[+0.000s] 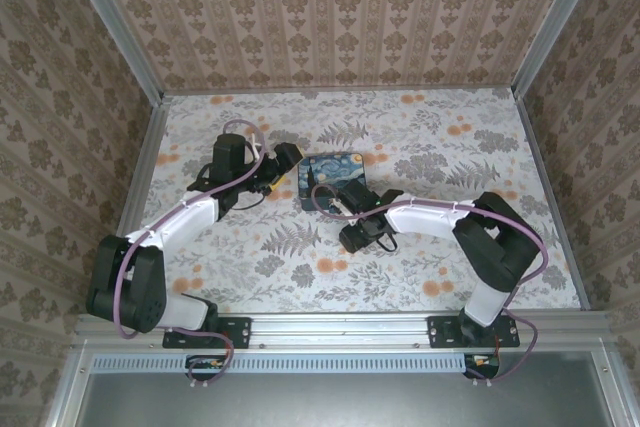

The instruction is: Unlock a padlock with a key

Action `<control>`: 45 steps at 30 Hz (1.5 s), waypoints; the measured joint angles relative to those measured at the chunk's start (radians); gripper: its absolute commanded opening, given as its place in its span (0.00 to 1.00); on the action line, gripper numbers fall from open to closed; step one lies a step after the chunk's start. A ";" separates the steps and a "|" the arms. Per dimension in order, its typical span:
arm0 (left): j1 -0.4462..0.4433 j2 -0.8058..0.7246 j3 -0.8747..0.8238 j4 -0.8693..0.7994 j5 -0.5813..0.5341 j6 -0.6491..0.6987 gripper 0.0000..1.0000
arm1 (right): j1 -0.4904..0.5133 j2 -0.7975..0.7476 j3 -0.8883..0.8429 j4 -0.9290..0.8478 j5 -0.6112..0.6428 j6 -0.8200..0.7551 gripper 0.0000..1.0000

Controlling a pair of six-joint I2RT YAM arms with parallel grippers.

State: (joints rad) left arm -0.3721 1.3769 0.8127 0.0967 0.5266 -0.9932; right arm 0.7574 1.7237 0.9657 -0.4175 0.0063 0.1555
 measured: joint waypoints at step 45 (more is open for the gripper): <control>0.000 0.000 -0.004 0.003 0.000 0.000 0.98 | 0.051 0.056 0.069 -0.011 0.064 0.009 0.00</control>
State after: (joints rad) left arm -0.3721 1.3769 0.8089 0.0994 0.5270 -0.9932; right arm 0.8089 1.7794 1.0348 -0.4290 0.0708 0.1646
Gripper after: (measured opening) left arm 0.981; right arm 0.067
